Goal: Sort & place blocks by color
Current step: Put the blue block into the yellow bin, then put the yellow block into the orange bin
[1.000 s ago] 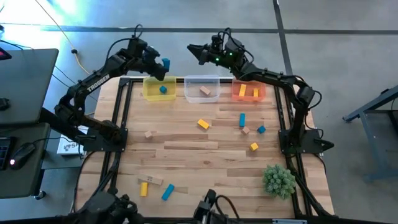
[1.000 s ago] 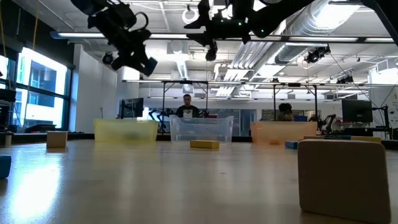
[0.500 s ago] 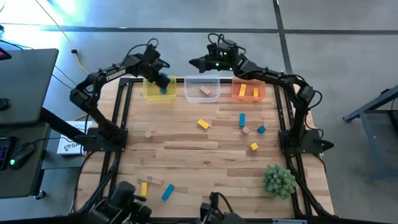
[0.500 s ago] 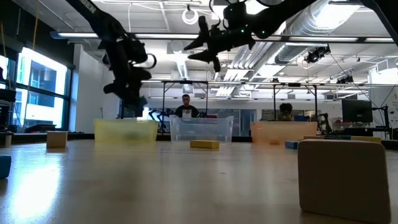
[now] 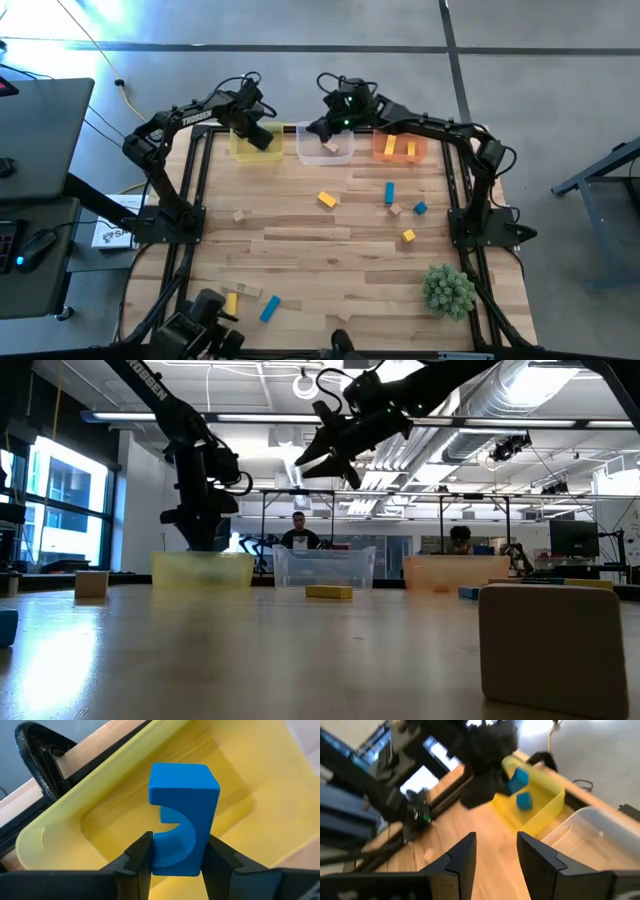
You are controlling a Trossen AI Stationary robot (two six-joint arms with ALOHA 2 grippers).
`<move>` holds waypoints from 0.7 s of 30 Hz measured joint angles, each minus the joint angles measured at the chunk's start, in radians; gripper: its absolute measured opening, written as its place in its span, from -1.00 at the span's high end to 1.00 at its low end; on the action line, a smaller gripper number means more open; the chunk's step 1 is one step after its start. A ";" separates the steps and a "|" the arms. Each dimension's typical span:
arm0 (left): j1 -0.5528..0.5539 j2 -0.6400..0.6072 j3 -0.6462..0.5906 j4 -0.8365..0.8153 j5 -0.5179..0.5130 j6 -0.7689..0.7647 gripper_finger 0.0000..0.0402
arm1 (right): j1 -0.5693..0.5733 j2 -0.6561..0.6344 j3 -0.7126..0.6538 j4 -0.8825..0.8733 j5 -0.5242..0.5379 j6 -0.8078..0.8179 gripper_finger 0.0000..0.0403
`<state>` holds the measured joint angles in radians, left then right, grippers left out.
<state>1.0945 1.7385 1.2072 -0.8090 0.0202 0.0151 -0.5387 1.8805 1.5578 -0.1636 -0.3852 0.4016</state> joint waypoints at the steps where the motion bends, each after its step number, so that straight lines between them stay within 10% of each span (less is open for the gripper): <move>1: 0.000 0.001 0.000 -0.003 -0.003 0.002 0.43 | 0.009 0.000 0.000 -0.012 0.000 -0.014 0.35; 21: 0.001 0.000 0.000 -0.054 -0.010 -0.037 -0.04 | 0.204 0.000 0.001 -0.216 0.308 -0.086 0.06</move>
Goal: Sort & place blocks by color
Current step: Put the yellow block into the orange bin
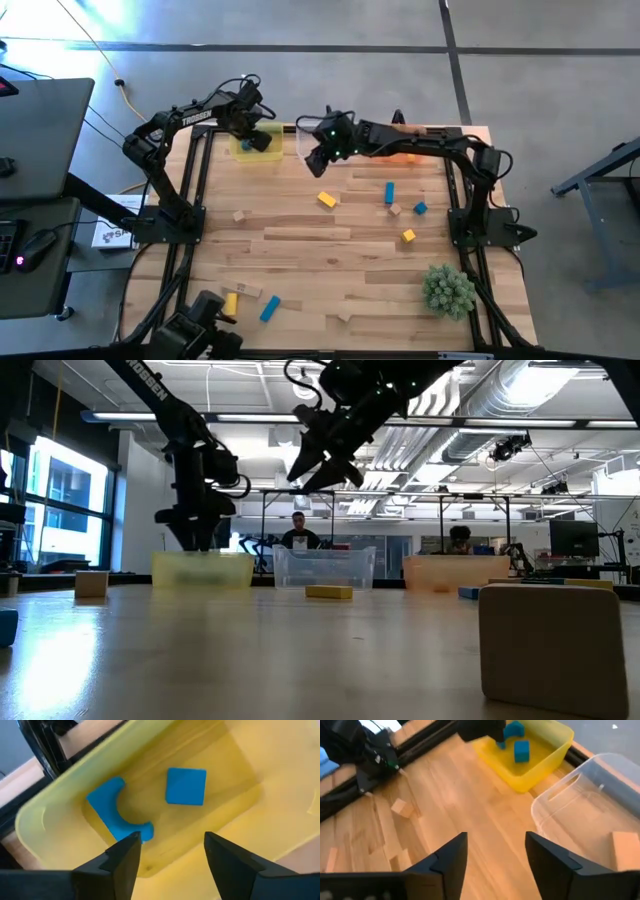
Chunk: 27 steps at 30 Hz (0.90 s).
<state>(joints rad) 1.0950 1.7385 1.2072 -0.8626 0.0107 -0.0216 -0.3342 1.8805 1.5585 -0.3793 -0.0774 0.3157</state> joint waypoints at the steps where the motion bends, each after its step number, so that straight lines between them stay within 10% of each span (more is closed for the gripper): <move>1: 0.000 0.000 0.000 -0.011 0.005 -0.001 -0.05 | 0.008 0.000 0.000 -0.008 0.009 0.007 0.04; 27: -0.239 -0.363 0.000 -0.122 0.016 -0.107 -0.05 | 0.116 0.104 -0.003 -0.337 0.130 0.122 0.00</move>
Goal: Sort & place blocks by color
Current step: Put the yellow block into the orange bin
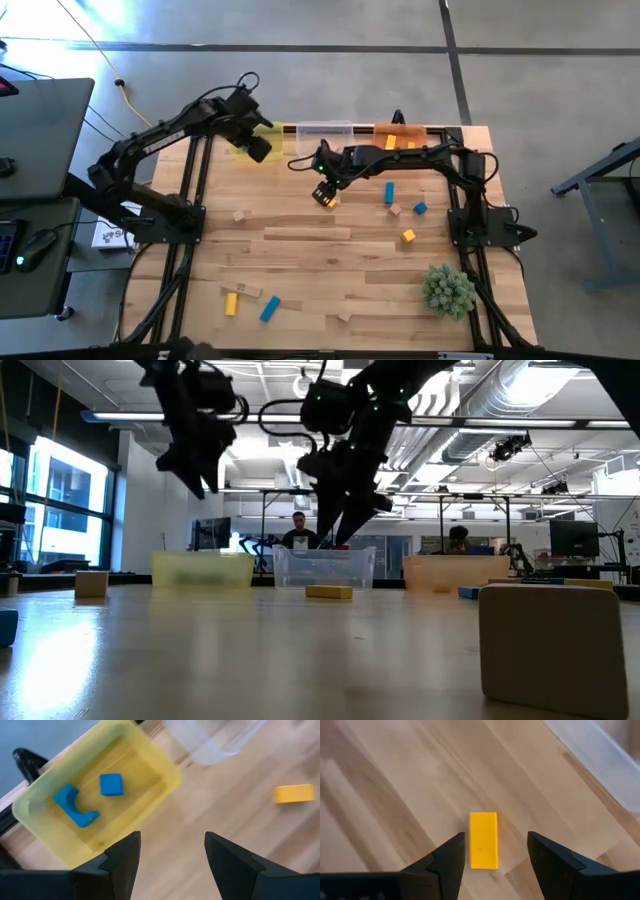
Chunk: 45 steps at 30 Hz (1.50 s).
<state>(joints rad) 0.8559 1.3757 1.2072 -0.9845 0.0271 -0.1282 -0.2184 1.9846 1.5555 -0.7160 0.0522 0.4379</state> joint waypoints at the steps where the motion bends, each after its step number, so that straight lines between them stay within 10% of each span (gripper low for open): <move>1: -0.016 -0.018 0.000 -0.001 0.003 -0.013 -0.05 | 0.000 0.009 0.000 -0.001 -0.002 -0.001 0.00; 28: -0.153 -0.154 0.000 0.002 0.067 -0.105 -0.05 | 0.078 0.187 0.004 0.005 0.054 -0.015 0.01; 36: -0.153 -0.154 0.000 0.002 0.063 -0.105 -0.05 | 0.089 0.191 0.006 -0.006 0.053 0.007 0.50; 45: -0.153 -0.153 0.000 0.001 0.063 -0.076 -0.05 | 0.087 0.166 0.001 -0.012 0.025 0.006 0.52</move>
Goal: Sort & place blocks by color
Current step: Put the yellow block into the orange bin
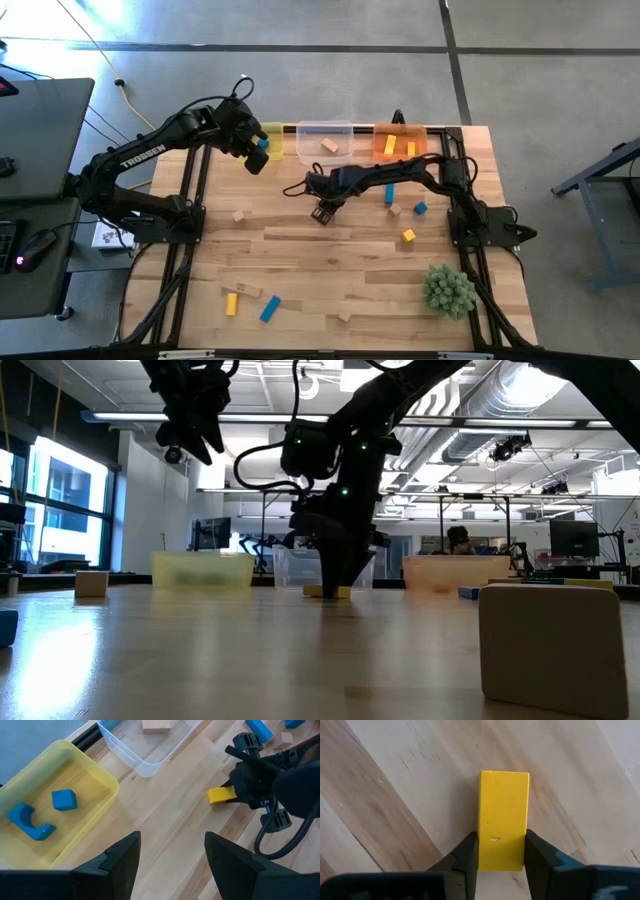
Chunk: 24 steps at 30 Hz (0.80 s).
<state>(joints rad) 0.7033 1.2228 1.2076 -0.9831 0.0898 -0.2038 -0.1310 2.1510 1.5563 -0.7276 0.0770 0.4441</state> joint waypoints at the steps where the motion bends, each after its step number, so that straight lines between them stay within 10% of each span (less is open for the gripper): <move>1: 0.000 0.000 0.000 0.000 0.000 -0.002 -0.05 | 0.000 -0.009 -0.002 -0.009 0.002 -0.001 0.52; 24: 0.000 0.002 0.000 -0.001 0.004 0.039 -0.05 | -0.138 -0.259 -0.001 -0.298 0.265 -0.081 0.52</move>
<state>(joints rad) 0.7035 1.2251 1.2076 -0.9836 0.0934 -0.1646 -0.2691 1.8920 1.5551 -1.0255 0.3416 0.3634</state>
